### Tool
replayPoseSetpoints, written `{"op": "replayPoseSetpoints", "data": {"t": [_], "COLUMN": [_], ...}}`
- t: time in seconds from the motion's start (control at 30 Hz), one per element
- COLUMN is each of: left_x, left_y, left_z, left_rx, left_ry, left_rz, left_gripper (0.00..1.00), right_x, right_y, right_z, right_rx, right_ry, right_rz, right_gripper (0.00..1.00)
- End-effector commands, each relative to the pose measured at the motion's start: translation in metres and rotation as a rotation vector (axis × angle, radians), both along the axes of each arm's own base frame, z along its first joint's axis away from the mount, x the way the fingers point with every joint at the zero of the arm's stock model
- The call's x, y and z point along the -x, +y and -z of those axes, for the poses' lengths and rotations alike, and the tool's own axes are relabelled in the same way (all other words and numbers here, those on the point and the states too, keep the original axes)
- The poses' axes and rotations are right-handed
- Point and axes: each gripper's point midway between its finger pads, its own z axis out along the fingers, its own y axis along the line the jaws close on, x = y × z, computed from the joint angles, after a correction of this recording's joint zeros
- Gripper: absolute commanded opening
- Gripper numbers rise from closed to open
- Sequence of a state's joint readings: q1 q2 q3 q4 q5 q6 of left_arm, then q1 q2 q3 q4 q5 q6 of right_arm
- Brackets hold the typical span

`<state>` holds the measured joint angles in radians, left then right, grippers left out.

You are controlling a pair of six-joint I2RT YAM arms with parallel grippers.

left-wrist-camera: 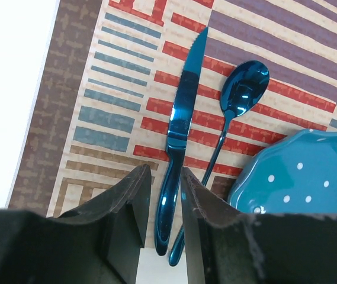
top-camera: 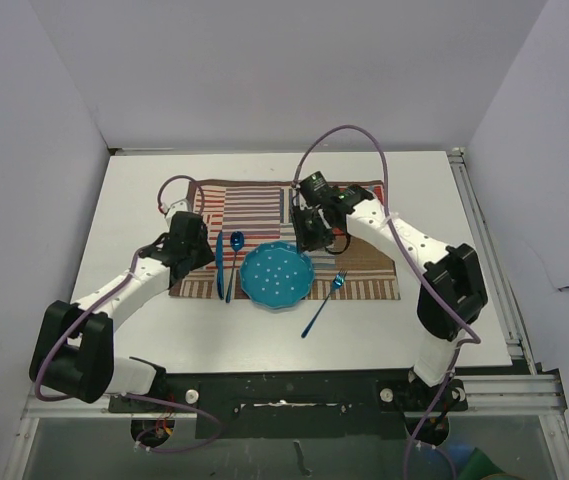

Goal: Set the dinner table for one person
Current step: Pick up the plate from the napkin.

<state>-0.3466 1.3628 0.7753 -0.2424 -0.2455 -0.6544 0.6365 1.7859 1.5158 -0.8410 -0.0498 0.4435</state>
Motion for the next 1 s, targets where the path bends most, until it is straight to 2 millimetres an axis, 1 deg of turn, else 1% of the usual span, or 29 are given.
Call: {"op": "replayPoseSetpoints", "data": {"t": [0.0, 0.17, 0.23, 0.3, 0.53, 0.73, 0.8, 0.97], "left_x": [-0.014, -0.014, -0.015, -0.013, -0.01, -0.008, -0.008, -0.008], "left_y": [-0.013, -0.022, -0.031, -0.042, -0.065, -0.087, -0.092, -0.1], "left_z": [-0.027, -0.025, -0.024, -0.021, -0.015, -0.003, 0.002, 0.004], "left_rx": [0.027, 0.057, 0.109, 0.163, 0.161, 0.125, 0.117, 0.102], "left_ry": [-0.079, -0.086, -0.104, -0.105, -0.069, -0.033, -0.02, -0.016], "left_rz": [0.042, 0.067, 0.086, 0.11, 0.153, 0.198, 0.21, 0.222], "left_gripper": [0.27, 0.26, 0.26, 0.26, 0.25, 0.21, 0.19, 0.18], "right_x": [-0.011, -0.005, -0.002, -0.002, 0.001, 0.004, 0.005, 0.006], "right_y": [0.008, -0.006, -0.008, -0.011, -0.015, -0.022, -0.023, -0.028], "right_z": [-0.005, 0.029, 0.041, 0.05, 0.06, 0.071, 0.075, 0.082], "right_rx": [0.01, 0.087, 0.101, 0.113, 0.13, 0.137, 0.139, 0.144], "right_ry": [-0.022, 0.024, 0.043, 0.055, 0.079, 0.102, 0.111, 0.125], "right_rz": [-0.017, -0.007, -0.007, 0.002, 0.003, 0.014, 0.016, 0.022], "right_gripper": [0.3, 0.3, 0.3, 0.3, 0.3, 0.3, 0.3, 0.29]}}
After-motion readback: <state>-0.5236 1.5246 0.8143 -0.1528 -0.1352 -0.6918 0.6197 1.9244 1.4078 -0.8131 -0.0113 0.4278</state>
